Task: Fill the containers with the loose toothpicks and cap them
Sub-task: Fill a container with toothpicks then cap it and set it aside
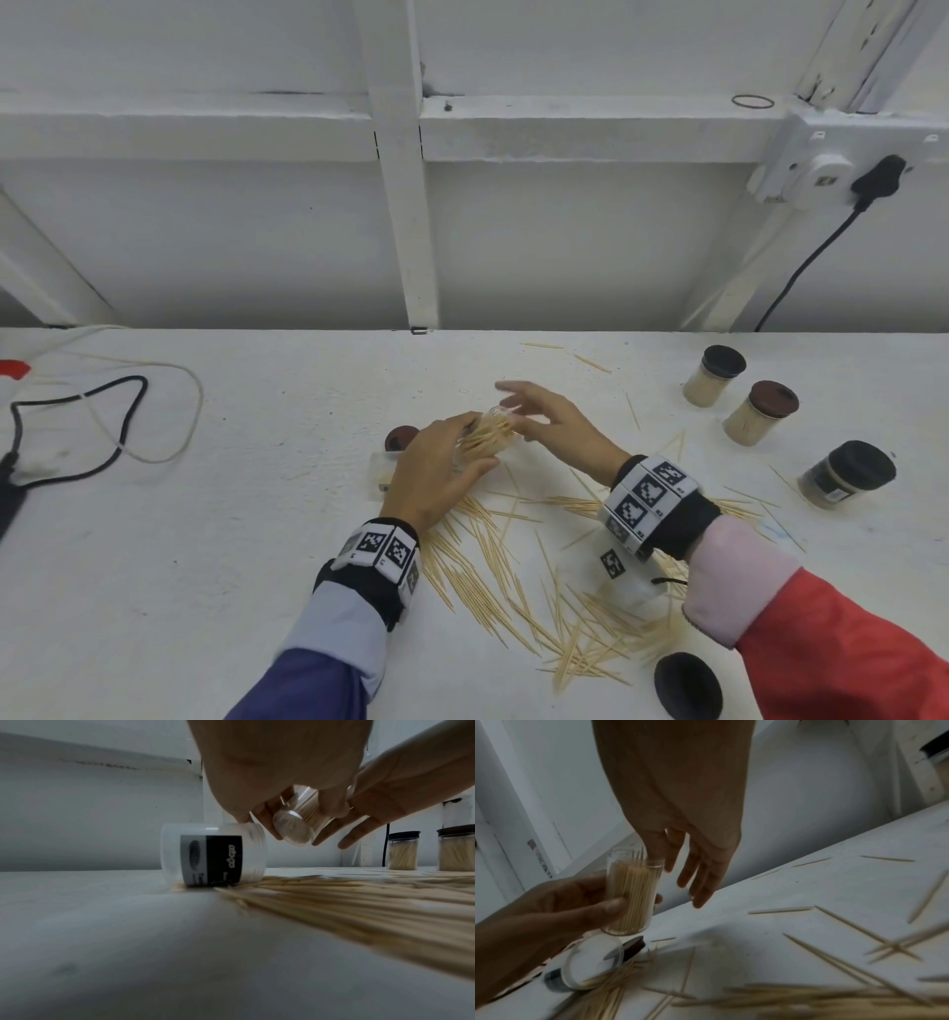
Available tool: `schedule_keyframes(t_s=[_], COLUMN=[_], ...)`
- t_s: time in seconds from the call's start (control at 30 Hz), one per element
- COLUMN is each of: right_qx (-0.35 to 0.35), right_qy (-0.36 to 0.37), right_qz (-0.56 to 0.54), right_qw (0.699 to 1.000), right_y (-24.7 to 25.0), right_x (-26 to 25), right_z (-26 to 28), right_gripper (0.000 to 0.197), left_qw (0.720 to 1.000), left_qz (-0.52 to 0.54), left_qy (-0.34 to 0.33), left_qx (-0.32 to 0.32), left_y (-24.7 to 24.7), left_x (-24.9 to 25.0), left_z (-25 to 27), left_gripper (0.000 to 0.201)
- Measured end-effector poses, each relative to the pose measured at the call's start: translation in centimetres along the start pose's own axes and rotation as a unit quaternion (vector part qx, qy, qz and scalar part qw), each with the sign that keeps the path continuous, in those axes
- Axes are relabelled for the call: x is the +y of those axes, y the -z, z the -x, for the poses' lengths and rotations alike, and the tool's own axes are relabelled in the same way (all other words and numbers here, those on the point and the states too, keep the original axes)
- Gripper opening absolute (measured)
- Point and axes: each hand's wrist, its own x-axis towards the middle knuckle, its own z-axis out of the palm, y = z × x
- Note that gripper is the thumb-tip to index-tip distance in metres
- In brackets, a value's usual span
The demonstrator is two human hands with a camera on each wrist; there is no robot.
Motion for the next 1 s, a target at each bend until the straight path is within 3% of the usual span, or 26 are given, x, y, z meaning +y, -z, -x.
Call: schedule_keyframes(t_s=[0.1,0.23,0.4,0.53,0.6,0.67,0.73,0.87,1.0], right_qx=[-0.041,-0.082,-0.082,-0.14,-0.094,0.001,0.064,0.031,0.031], right_qy=[-0.019,-0.054,-0.05,-0.097,-0.117,-0.129,-0.162,-0.212,-0.185], right_qz=[-0.022,-0.129,-0.105,-0.016,0.031,0.097,0.227,0.436,0.502], right_qw=[0.999,0.987,0.99,0.985,0.988,0.987,0.958,0.874,0.844], right_y=[-0.1,0.4,0.2,1.6,3.2,5.1,7.1,8.8,8.5], right_x=[-0.1,-1.3,-1.2,-1.8,-1.3,0.0,1.8,5.1,5.6], right_z=[-0.2,-0.2,-1.1,-3.0,-4.7,-6.9,-8.7,-9.6,-9.1], right_gripper=[0.025,0.031,0.023,0.031,0.033,0.024,0.026,0.037,0.031], left_qw=[1.0,1.0,1.0,1.0,0.999,0.999,0.998,0.998,0.999], left_qz=[0.003,-0.003,-0.004,-0.012,-0.019,-0.028,-0.036,-0.037,-0.038], left_qy=[-0.001,-0.001,0.012,0.017,0.018,0.018,0.017,0.027,0.021], left_qx=[0.006,0.013,-0.006,-0.023,-0.027,-0.035,-0.04,-0.033,-0.026], left_y=[-0.2,-0.5,-0.1,-0.3,-0.6,-0.9,-1.0,-0.8,-0.9], left_x=[-0.1,-0.6,-0.3,-0.3,-0.3,0.0,0.1,0.1,0.3], left_z=[0.0,-0.1,-0.6,-0.5,-0.6,-0.5,-0.6,-0.6,-0.6], left_gripper=[0.057,0.056,0.055,0.055,0.056,0.058,0.058,0.059,0.059])
